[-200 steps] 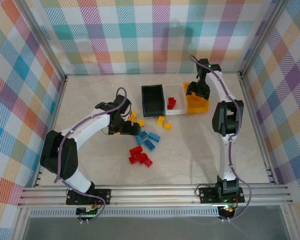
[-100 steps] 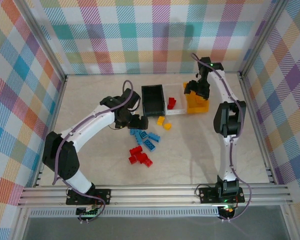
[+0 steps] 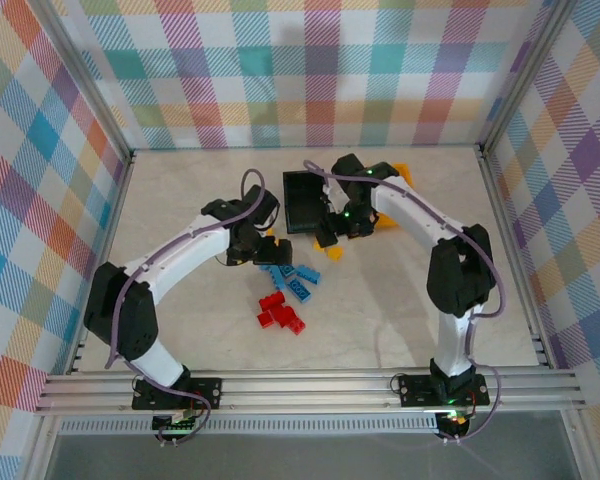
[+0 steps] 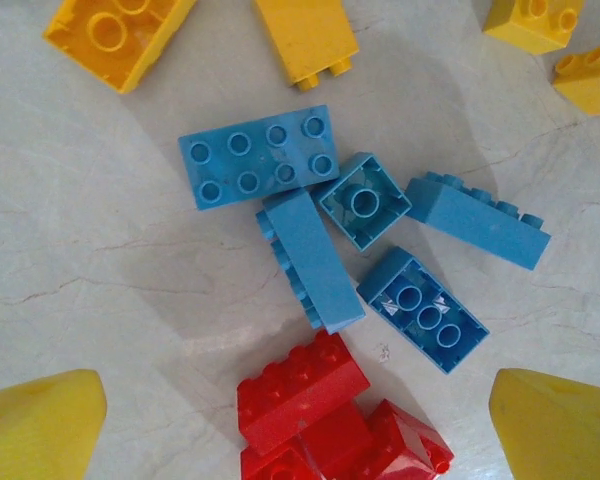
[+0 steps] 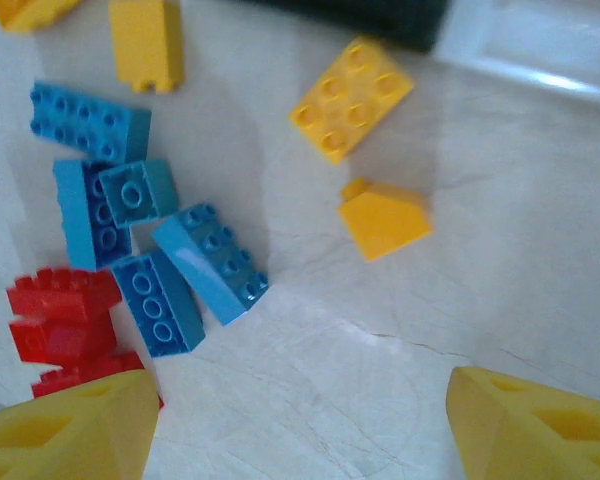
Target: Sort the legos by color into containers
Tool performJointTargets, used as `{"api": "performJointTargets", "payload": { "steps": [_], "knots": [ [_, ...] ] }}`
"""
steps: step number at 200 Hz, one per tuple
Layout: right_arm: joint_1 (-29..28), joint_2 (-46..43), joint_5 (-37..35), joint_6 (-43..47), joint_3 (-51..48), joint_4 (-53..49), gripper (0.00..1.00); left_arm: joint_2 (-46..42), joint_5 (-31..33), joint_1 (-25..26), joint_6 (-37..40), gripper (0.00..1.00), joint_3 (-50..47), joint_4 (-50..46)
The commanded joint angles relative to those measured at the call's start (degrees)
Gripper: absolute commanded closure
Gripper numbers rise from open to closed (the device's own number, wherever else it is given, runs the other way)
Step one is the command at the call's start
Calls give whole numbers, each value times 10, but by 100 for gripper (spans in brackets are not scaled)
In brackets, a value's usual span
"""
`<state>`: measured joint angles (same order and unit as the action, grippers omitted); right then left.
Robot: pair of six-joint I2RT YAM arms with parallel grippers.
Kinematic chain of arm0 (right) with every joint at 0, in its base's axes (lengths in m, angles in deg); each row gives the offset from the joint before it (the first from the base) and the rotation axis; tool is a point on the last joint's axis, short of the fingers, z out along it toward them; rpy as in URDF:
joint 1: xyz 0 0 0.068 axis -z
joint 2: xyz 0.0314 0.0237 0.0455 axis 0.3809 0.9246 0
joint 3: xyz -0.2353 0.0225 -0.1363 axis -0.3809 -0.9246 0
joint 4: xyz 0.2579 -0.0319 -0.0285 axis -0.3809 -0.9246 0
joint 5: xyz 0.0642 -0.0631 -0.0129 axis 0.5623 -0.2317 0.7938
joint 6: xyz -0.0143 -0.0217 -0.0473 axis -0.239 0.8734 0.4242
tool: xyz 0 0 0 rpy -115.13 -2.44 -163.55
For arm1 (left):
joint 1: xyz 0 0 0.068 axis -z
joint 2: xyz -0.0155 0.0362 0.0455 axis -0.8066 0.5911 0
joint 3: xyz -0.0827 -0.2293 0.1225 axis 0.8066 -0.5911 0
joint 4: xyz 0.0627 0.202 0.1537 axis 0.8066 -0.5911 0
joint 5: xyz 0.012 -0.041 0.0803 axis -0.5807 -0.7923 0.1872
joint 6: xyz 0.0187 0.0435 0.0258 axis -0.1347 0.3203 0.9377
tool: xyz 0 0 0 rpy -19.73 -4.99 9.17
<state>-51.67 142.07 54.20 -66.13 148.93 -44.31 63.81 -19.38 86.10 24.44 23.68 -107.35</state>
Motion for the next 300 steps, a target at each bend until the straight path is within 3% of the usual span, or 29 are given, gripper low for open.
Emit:
{"api": "performJointTargets", "payload": {
  "steps": [1, 67, 117, 168, 247, 300],
  "knots": [
    [10, 25, -13, 48, 15, 8, 25, -56, 14, -13, -35, 2, -25, -28],
    [-12, 78, -55, 38, 0, 32, 23, -148, 15, -14, -76, 1, -107, -33],
    [-19, 98, -76, 41, -10, 57, 20, -110, -2, -16, -27, 1, -77, -49],
    [-21, 134, -66, 22, 13, 57, 22, -106, -15, -17, -26, 1, -87, -28],
    [-41, 160, -91, 25, 31, 54, 37, -105, -18, -29, -12, 1, -109, -21],
    [-48, 154, -108, 19, 24, 45, 58, -118, -18, -33, -19, 1, -129, -11]
  ]
}}
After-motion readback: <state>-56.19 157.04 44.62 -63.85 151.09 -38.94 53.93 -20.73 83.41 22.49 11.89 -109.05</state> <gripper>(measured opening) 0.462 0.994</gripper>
